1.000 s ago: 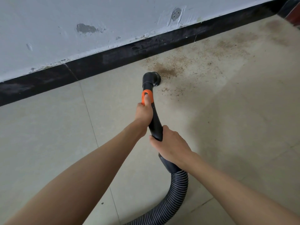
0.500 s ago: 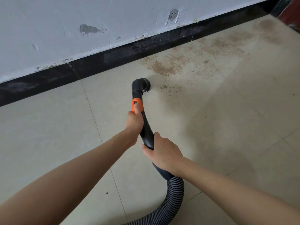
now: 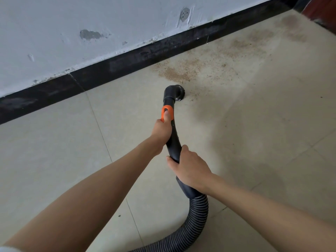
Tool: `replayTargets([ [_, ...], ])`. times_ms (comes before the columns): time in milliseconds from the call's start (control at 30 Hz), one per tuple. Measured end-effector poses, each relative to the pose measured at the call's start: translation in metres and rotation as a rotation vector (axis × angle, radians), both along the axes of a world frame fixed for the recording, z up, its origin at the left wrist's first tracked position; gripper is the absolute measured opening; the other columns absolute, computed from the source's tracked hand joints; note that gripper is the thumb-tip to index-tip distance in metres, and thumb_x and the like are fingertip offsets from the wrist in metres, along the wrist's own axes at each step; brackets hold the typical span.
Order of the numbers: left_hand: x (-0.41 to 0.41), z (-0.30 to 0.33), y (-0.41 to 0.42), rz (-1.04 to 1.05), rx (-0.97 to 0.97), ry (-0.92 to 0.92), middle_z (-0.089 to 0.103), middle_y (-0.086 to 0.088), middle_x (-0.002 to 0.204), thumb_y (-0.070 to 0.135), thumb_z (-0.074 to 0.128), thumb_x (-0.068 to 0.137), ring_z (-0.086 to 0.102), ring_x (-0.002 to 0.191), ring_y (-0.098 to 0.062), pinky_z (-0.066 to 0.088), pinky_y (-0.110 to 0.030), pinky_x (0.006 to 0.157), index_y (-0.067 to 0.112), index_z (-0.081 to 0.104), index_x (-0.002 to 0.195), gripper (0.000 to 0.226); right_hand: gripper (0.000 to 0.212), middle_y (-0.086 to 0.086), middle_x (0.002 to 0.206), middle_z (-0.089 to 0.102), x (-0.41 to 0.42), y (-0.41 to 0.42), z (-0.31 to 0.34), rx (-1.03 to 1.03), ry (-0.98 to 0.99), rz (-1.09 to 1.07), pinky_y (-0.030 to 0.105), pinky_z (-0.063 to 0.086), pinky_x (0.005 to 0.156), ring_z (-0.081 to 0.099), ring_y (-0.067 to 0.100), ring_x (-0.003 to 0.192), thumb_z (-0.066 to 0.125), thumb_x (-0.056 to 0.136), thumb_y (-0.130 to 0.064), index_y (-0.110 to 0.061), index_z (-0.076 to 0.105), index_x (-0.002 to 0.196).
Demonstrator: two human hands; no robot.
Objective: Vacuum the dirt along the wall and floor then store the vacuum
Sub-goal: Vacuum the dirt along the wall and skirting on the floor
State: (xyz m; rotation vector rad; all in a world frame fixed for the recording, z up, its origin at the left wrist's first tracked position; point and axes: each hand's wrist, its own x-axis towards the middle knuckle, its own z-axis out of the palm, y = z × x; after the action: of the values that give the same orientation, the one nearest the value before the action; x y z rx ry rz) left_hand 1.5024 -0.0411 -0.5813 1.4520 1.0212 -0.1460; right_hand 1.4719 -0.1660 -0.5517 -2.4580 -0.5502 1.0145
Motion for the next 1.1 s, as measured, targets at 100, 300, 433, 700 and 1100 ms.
replayTargets([
  [100, -0.010, 0.000, 0.007, 0.052, 0.012, 0.007, 0.061, -0.020, 0.111, 0.059, 0.023, 0.094, 0.059, 0.104, -0.034, 0.047, -0.047, 0.095, 0.001, 0.048, 0.121, 0.069, 0.034, 0.000, 0.082, 0.052, -0.005, 0.006, 0.002, -0.002, 0.001, 0.043, 0.032, 0.040, 0.066, 0.055, 0.024, 0.077, 0.044, 0.098, -0.045, -0.012, 0.036, 0.096],
  [300, -0.037, -0.005, 0.011, 0.100, -0.006, 0.030, 0.061, -0.019, 0.112, 0.062, 0.023, 0.091, 0.060, 0.103, -0.033, 0.047, -0.048, 0.095, 0.001, 0.050, 0.120, 0.073, 0.034, -0.005, 0.072, 0.045, -0.020, 0.002, 0.002, -0.006, -0.013, 0.146, 0.023, 0.031, 0.049, 0.045, 0.012, 0.058, 0.043, 0.098, -0.047, -0.014, 0.035, 0.093],
  [433, -0.041, -0.005, -0.006, 0.055, -0.005, 0.017, 0.062, -0.018, 0.108, 0.063, 0.022, 0.090, 0.061, 0.100, -0.032, 0.048, -0.047, 0.094, 0.001, 0.050, 0.118, 0.074, 0.035, -0.004, 0.071, 0.046, -0.027, -0.014, -0.001, 0.004, 0.005, 0.098, 0.025, 0.032, 0.050, 0.049, 0.018, 0.064, 0.044, 0.098, -0.047, -0.014, 0.035, 0.091],
  [700, -0.025, -0.003, -0.048, -0.092, 0.003, 0.000, 0.058, -0.013, 0.091, 0.062, 0.024, 0.092, 0.061, 0.088, -0.030, 0.052, -0.043, 0.085, 0.000, 0.049, 0.115, 0.071, 0.035, -0.004, 0.076, 0.051, -0.029, -0.049, -0.003, 0.004, 0.061, -0.079, 0.031, 0.037, 0.060, 0.055, 0.021, 0.072, 0.044, 0.097, -0.049, -0.015, 0.036, 0.093],
  [1100, -0.065, -0.003, -0.021, 0.179, 0.141, 0.044, 0.055, -0.008, 0.089, 0.052, 0.024, 0.097, 0.054, 0.080, -0.022, 0.041, -0.033, 0.071, 0.005, 0.045, 0.111, 0.054, 0.038, 0.000, 0.078, 0.051, -0.033, -0.028, 0.001, 0.061, 0.109, 0.191, 0.032, 0.036, 0.057, 0.053, 0.023, 0.072, 0.045, 0.097, -0.050, -0.013, 0.039, 0.094],
])
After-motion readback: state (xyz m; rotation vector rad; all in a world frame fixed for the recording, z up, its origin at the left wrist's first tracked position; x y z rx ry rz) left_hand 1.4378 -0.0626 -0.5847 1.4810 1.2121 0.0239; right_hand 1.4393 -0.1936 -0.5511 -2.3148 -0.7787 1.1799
